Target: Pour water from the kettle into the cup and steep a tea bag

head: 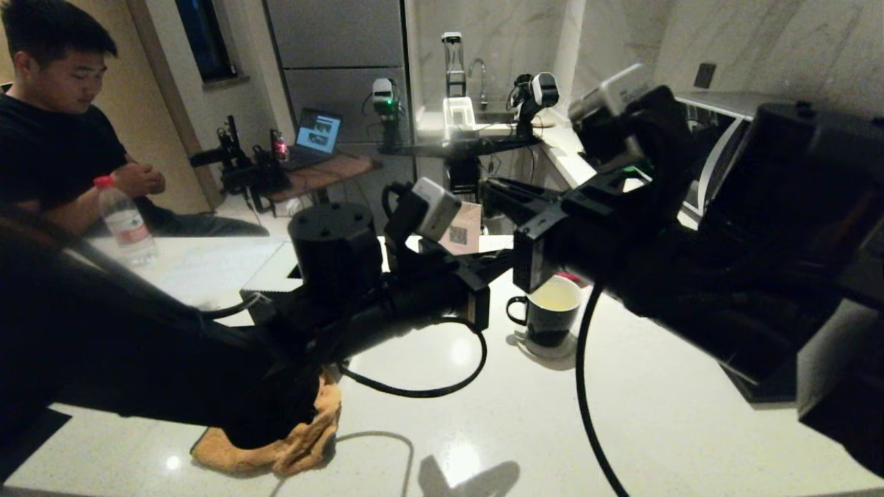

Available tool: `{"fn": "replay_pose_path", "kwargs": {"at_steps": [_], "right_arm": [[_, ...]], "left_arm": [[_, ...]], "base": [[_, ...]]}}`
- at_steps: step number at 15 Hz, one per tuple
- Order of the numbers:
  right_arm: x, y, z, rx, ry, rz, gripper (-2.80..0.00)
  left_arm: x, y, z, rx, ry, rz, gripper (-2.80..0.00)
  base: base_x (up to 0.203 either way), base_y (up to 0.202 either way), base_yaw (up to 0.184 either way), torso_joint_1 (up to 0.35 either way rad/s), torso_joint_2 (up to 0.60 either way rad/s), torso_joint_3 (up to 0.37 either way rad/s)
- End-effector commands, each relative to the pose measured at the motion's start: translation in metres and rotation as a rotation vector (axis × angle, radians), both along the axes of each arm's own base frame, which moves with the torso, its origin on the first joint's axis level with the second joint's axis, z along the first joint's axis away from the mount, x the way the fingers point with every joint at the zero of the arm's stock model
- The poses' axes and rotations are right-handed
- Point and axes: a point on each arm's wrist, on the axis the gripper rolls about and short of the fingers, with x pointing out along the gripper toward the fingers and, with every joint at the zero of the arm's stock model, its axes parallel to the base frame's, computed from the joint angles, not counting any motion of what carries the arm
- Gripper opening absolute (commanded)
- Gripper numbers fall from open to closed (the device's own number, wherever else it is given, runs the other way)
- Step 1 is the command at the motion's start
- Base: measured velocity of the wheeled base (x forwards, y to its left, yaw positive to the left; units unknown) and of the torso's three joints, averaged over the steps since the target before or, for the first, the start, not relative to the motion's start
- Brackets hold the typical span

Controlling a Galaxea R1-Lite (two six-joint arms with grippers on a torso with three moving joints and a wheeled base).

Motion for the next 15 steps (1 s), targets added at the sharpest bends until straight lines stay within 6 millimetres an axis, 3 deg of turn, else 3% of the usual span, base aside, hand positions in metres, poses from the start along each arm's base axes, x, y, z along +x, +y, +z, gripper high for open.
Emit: {"fn": "replay_pose_path", "kwargs": {"at_steps": [1, 8, 15], "right_arm": [[-0.008, -0.009, -0.004, -0.009, 0.007, -0.002, -2.8], [-0.024, -0.028, -0.031, -0.053, 0.045, -0.003, -2.8], [-0.022, -0.026, -0.037, -0.017, 0.034, -0.008, -2.8]], "left_arm": [[-0.001, 0.0, 0.002, -0.008, -0.008, -0.006, -2.8], [-0.008, -0.009, 0.0, -0.003, -0.002, -0.022, -2.8], [-0.01, -0.015, -0.006, 0.008, 0.008, -0.038, -2.8]], "base": [[0.0, 0.0, 0.0, 0.0, 0.0, 0.0], [0.0, 0.0, 0.0, 0.0, 0.0, 0.0], [0.0, 0.0, 0.0, 0.0, 0.0, 0.0]]}}
